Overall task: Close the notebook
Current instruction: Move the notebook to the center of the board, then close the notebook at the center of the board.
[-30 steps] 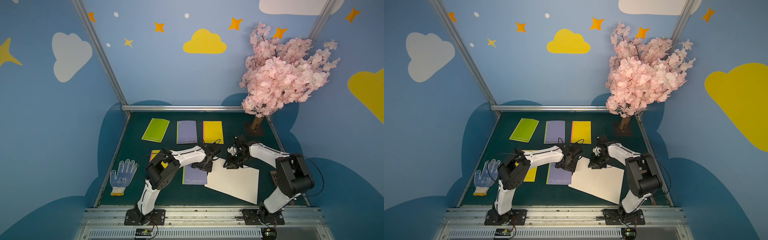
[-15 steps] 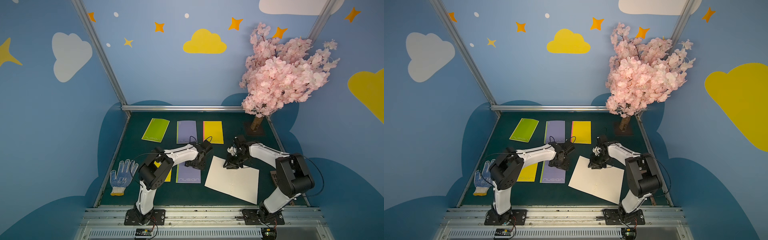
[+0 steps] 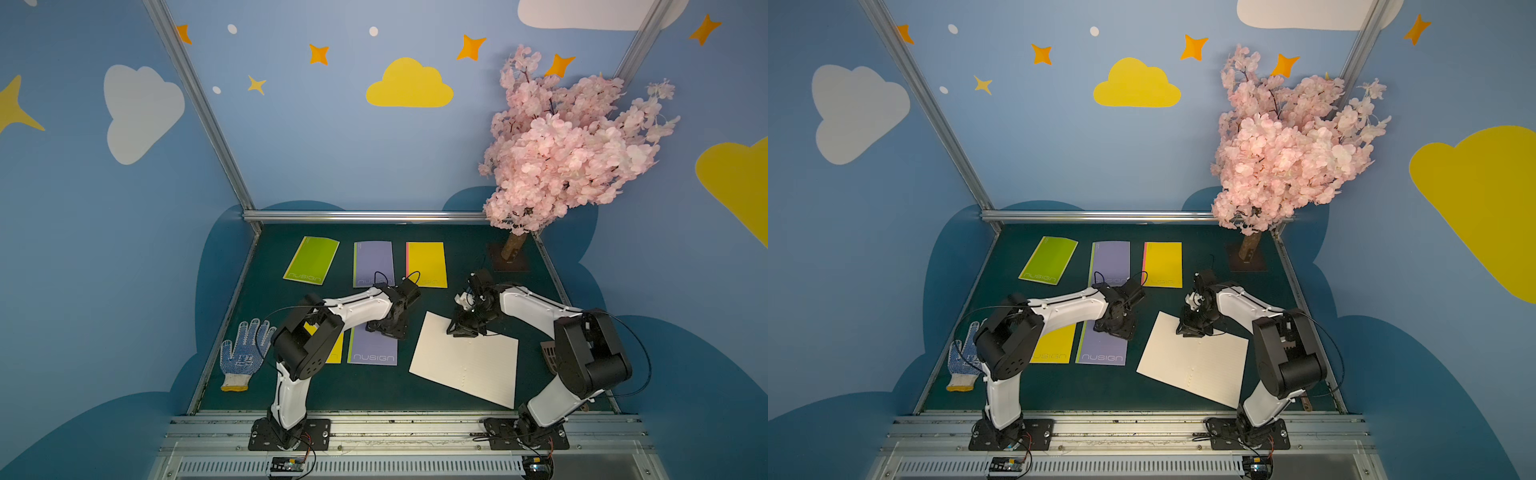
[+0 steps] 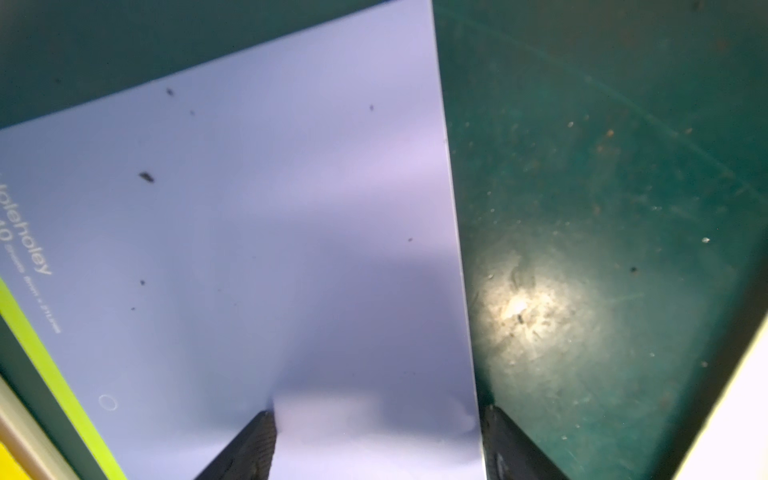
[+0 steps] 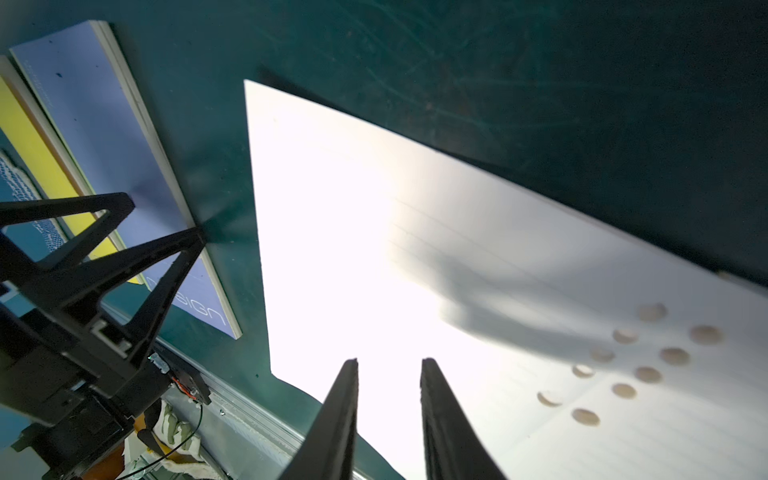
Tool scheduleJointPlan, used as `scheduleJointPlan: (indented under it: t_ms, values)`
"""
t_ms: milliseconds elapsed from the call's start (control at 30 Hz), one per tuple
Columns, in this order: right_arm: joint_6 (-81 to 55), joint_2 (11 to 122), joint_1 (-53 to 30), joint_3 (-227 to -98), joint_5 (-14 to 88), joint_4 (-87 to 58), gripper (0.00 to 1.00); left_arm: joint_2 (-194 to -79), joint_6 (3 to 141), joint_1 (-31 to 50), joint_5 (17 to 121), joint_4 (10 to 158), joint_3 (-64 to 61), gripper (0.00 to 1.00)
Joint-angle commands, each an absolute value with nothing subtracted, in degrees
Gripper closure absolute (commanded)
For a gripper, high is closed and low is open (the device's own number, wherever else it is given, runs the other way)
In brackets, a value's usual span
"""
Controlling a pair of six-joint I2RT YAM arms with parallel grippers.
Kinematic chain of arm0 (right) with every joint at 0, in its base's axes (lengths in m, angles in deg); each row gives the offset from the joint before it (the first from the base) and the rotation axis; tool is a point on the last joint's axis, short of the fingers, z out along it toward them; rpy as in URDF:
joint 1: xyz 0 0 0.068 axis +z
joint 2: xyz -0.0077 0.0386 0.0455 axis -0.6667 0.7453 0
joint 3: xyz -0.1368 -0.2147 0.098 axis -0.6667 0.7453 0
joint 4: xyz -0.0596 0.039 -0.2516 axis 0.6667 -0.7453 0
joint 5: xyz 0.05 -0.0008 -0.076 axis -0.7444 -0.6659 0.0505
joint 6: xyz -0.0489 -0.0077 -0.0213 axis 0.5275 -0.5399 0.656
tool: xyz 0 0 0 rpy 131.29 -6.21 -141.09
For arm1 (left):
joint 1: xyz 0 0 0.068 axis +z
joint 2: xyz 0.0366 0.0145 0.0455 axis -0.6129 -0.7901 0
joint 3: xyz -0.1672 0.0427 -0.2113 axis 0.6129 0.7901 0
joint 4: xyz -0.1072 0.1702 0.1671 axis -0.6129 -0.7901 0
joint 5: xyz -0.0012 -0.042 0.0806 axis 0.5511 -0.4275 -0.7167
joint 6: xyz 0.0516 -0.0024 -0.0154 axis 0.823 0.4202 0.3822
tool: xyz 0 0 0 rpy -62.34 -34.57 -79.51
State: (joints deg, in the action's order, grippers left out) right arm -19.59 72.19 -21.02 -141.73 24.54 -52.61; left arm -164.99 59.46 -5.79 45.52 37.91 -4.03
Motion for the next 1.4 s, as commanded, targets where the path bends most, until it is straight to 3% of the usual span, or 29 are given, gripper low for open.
scheduleJointPlan:
  t_ms: [0,400,1000,1367]
  values:
    - [-20.0,70.0,-21.2,-141.2,25.8,-54.1,0.71,-163.4,60.2,-4.9,45.7,35.5,-3.7,0.20]
    - [-20.9,67.5,-21.5,-139.6,28.8,-54.9,0.71,-160.5,61.0,-5.2,50.3,36.8,-5.4,0.20]
    - [-23.0,63.9,-25.4,-134.7,32.1,-56.2,0.71,-161.0,60.9,-5.7,72.3,47.5,-4.3,0.23]
    - [-21.7,62.1,-27.5,-133.1,32.1,-57.2,0.70,-164.0,59.8,-6.6,78.1,51.0,-4.6,0.24]
